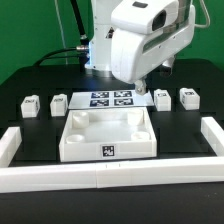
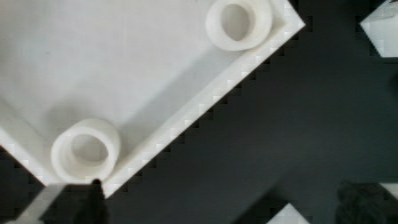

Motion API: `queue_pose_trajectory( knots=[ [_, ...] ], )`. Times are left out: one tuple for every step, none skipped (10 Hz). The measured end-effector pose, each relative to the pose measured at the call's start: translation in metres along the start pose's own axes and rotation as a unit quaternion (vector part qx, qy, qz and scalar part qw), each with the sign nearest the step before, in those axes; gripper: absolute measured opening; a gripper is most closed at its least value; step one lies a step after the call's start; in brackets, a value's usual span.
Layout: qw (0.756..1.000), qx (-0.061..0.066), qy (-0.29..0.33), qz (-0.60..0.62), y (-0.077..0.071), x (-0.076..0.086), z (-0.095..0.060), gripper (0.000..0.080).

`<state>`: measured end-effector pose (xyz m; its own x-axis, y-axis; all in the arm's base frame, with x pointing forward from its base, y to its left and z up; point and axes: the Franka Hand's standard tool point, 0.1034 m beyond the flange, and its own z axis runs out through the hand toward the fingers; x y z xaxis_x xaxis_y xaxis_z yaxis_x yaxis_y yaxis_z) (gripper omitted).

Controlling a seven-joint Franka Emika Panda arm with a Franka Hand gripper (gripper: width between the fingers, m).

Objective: Assemble square table

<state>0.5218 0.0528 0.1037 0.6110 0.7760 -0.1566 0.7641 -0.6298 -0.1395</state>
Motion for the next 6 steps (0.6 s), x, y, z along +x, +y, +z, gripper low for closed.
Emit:
queue_pose_trajectory(
  knots=[
    [1.000,0.001,0.000,-0.013,0.000,-0.002,0.001,0.0650],
    [0.999,0.007,-0.003,-0.040,-0.007,-0.020,0.008,0.0650],
    [0.998,0.009,-0.006,-0.067,-0.014,-0.036,0.013,0.0650],
    [0.988,0.009,-0.002,-0.153,-0.018,-0.055,0.020,0.0650],
    [0.979,0.011,0.001,-0.205,-0.016,-0.078,0.028,0.0650],
    [0.964,0.019,0.003,-0.264,-0.011,-0.095,0.036,0.0650]
  ],
)
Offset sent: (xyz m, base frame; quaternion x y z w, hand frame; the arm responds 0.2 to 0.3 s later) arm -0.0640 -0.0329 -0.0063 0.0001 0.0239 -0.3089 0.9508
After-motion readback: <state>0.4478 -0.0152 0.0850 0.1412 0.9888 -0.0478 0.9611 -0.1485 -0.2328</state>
